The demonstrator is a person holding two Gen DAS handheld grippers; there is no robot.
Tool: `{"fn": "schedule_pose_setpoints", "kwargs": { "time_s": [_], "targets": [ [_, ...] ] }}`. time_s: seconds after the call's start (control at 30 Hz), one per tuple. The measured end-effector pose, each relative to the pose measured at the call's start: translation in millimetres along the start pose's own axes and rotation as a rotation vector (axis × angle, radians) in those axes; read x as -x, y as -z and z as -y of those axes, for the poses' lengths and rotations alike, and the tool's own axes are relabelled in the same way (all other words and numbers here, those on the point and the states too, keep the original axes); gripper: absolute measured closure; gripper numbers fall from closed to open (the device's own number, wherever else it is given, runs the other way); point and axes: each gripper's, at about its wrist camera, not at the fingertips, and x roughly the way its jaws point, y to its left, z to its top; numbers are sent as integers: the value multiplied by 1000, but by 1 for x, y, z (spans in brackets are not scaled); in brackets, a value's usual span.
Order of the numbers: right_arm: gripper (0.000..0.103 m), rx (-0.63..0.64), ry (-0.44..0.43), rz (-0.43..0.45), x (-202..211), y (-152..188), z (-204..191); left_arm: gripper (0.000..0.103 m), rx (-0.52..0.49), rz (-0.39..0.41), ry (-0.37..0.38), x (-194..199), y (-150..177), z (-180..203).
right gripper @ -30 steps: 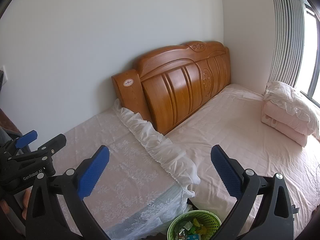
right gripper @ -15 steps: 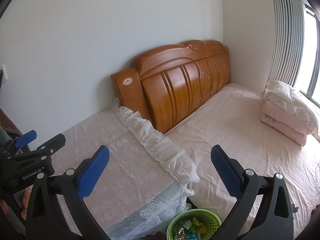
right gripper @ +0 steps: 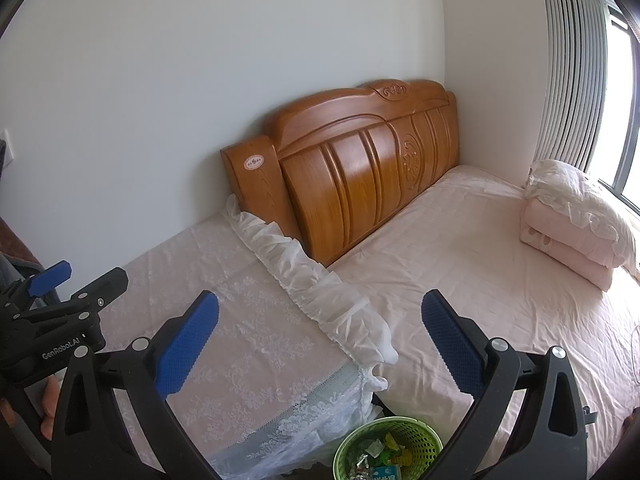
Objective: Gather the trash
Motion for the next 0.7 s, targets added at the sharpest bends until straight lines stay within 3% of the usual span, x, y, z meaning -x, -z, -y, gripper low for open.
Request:
{"fn": "schedule_pose_setpoints", "kwargs": {
  "time_s": [0.7],
  "targets": [
    [2, -9, 10, -4, 1, 4, 4, 8, -36, 38, 12, 5, 1, 7]
  ]
}}
